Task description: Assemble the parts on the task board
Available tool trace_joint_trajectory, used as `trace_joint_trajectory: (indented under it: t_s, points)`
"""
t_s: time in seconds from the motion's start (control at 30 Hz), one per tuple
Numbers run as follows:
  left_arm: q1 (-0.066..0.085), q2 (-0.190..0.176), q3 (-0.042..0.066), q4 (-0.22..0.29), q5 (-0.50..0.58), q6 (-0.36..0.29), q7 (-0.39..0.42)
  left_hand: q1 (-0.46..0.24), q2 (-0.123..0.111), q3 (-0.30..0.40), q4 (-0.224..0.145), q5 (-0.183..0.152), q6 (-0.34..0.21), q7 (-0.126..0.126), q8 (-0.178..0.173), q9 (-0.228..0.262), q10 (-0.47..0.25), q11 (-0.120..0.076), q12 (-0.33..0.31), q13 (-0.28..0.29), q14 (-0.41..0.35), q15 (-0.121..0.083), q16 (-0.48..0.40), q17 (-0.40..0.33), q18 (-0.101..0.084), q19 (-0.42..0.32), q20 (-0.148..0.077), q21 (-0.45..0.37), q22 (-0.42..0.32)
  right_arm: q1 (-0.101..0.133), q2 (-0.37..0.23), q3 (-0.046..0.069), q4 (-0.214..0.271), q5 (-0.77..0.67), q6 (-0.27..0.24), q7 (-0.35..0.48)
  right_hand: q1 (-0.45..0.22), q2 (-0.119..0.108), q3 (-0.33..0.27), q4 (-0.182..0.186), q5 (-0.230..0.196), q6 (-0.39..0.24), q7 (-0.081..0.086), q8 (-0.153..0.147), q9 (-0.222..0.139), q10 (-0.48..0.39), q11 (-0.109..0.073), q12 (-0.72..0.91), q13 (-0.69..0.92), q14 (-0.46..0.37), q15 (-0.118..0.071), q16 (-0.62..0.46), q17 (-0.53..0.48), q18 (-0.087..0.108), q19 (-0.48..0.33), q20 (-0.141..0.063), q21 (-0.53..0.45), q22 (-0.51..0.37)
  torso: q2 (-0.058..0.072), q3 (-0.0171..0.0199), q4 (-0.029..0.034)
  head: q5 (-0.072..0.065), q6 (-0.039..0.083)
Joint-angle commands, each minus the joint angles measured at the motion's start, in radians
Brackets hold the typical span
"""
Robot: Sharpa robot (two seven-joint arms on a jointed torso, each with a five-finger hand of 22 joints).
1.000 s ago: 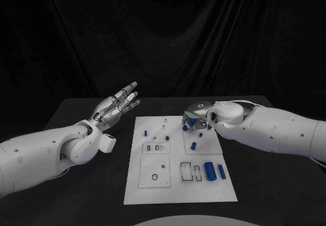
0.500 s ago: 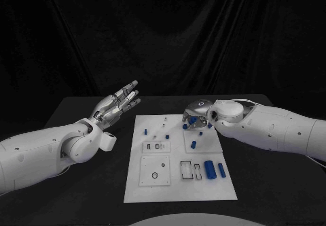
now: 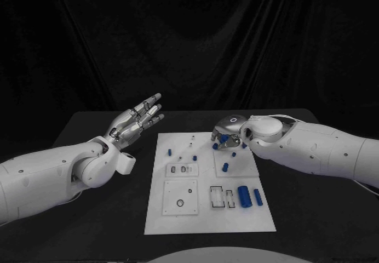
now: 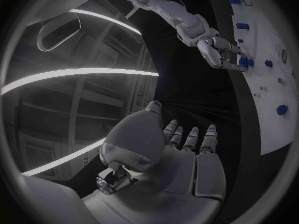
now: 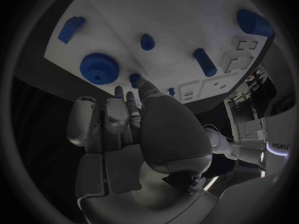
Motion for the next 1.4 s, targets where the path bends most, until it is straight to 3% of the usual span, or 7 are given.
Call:
trace_joint_trajectory:
  t_s: [0.03, 0.43, 0.53, 0.67, 1.0, 1.4]
  points:
    - [0.001, 0.003, 0.001, 0.0, 0.001, 0.017, 0.052, 0.01, 0.001, 0.009, 0.0, 0.006, 0.011, 0.002, 0.007, 0.002, 0.0, 0.006, -0.003, -0.001, 0.0, 0.007, -0.004, -0.001, 0.01, 0.0, 0.006, 0.006, 0.002, -0.005, 0.005, 0.001, -0.005, -0.01, -0.01, 0.008, -0.001, 0.007, 0.009, 0.0, 0.003, -0.003, 0.004, -0.001, -0.001, 0.007, 0.004, -0.003, 0.001, -0.006, 0.0, -0.004, -0.002, -0.007, -0.009, 0.0, 0.0, 0.0, 0.0, -0.0005, 0.0003, -0.001, -0.002]
    - [0.0, 0.003, 0.001, -0.003, 0.001, 0.021, 0.048, 0.012, 0.0, 0.01, -0.001, 0.008, 0.016, 0.003, 0.008, 0.003, 0.0, 0.007, -0.003, -0.001, 0.0, 0.008, -0.004, -0.001, 0.01, 0.0, 0.008, 0.006, 0.002, -0.014, 0.021, 0.001, -0.025, -0.01, -0.011, 0.014, 0.003, -0.005, 0.053, -0.005, 0.03, 0.027, 0.006, 0.008, 0.001, 0.01, 0.004, -0.01, -0.002, -0.008, -0.001, -0.002, -0.002, -0.007, -0.011, 0.0, 0.0, 0.007, 0.001, -0.0004, 0.0004, -0.003, -0.009]
    - [0.0, 0.003, 0.001, -0.004, 0.001, 0.023, 0.046, 0.013, 0.0, 0.011, -0.001, 0.008, 0.016, 0.003, 0.008, 0.003, 0.0, 0.006, -0.003, -0.001, 0.0, 0.008, -0.004, -0.001, 0.01, 0.001, 0.008, 0.007, 0.002, -0.016, 0.025, 0.001, -0.031, -0.01, -0.014, 0.017, 0.006, -0.014, 0.094, -0.009, 0.076, 0.045, 0.008, 0.009, 0.003, 0.016, 0.005, -0.015, -0.005, -0.012, 0.0, -0.004, -0.009, -0.008, -0.012, 0.0, 0.0, 0.013, 0.0, -0.0003, 0.0006, -0.003, -0.011]
    - [0.0, 0.004, 0.001, -0.005, 0.001, 0.025, 0.044, 0.013, 0.0, 0.011, -0.001, 0.008, 0.016, 0.003, 0.008, 0.003, 0.0, 0.006, -0.003, -0.001, 0.0, 0.008, -0.004, -0.001, 0.01, 0.001, 0.008, 0.007, 0.002, -0.019, 0.03, 0.001, -0.037, -0.01, -0.017, 0.023, 0.01, -0.024, 0.143, -0.017, 0.086, 0.088, 0.012, 0.023, 0.015, 0.028, 0.001, -0.017, -0.008, -0.012, -0.002, -0.001, -0.008, -0.008, -0.011, -0.001, 0.001, 0.02, 0.0, -0.0005, 0.0005, -0.003, -0.014]
    - [-0.001, 0.003, 0.001, -0.006, 0.001, 0.029, 0.042, 0.013, 0.0, 0.011, -0.002, 0.009, 0.017, 0.002, 0.009, 0.003, 0.0, 0.006, -0.003, -0.001, 0.0, 0.008, -0.004, -0.001, 0.01, 0.001, 0.009, 0.007, 0.002, -0.024, 0.037, 0.001, -0.05, -0.01, -0.031, 0.043, 0.02, -0.042, 0.232, -0.046, 0.06, 0.159, 0.023, 0.046, 0.046, 0.091, -0.019, -0.011, -0.012, -0.012, -0.015, 0.001, -0.008, -0.012, -0.002, -0.012, 0.011, 0.045, 0.0, -0.0004, 0.0005, 0.0, -0.019]
    - [-0.001, 0.001, 0.001, -0.006, 0.001, 0.031, 0.039, 0.015, 0.001, 0.013, -0.002, 0.011, 0.019, 0.003, 0.009, 0.003, 0.0, 0.007, -0.003, -0.001, 0.0, 0.01, -0.004, -0.001, 0.011, 0.002, 0.01, 0.007, 0.002, -0.027, 0.033, 0.001, -0.06, 0.034, -0.074, 0.061, 0.03, -0.052, 0.279, -0.082, 0.039, 0.212, 0.04, 0.064, 0.078, 0.168, -0.031, -0.003, -0.013, -0.017, -0.024, -0.016, -0.035, -0.013, -0.001, -0.022, 0.009, 0.053, 0.0, -0.0003, 0.0002, 0.008, -0.024]
